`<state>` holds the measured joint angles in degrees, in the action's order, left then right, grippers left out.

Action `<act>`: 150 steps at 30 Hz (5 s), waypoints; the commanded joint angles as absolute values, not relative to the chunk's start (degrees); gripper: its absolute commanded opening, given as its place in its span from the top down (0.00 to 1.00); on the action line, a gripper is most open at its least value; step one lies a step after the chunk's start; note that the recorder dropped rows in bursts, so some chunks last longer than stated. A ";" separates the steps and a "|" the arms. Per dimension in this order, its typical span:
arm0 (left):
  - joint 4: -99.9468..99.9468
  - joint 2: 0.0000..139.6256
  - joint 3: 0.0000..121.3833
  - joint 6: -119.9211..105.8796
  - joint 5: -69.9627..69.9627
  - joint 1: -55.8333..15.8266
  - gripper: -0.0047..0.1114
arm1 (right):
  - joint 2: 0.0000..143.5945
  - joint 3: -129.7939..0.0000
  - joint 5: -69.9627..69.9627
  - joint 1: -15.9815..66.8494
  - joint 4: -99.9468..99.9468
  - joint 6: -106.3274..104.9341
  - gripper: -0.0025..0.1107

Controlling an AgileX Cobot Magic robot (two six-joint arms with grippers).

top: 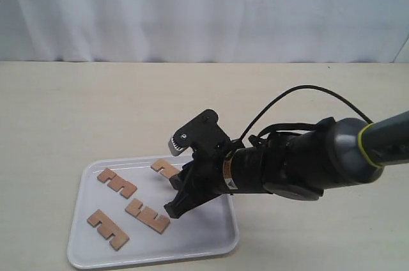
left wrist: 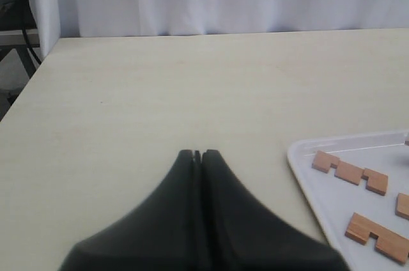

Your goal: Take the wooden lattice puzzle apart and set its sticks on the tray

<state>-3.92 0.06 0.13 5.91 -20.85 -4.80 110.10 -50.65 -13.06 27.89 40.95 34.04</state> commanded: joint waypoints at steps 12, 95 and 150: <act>-4.09 0.00 0.00 5.87 -20.32 -4.75 0.96 | 114.41 -51.32 -16.38 27.69 40.97 32.54 0.92; -4.09 0.00 0.00 5.87 -20.32 -4.75 0.96 | 13.19 -19.03 0.30 -0.71 14.70 19.30 0.94; -4.09 0.00 0.00 5.87 -20.32 -4.75 0.96 | 0.00 0.00 11.47 -0.48 0.82 14.76 0.94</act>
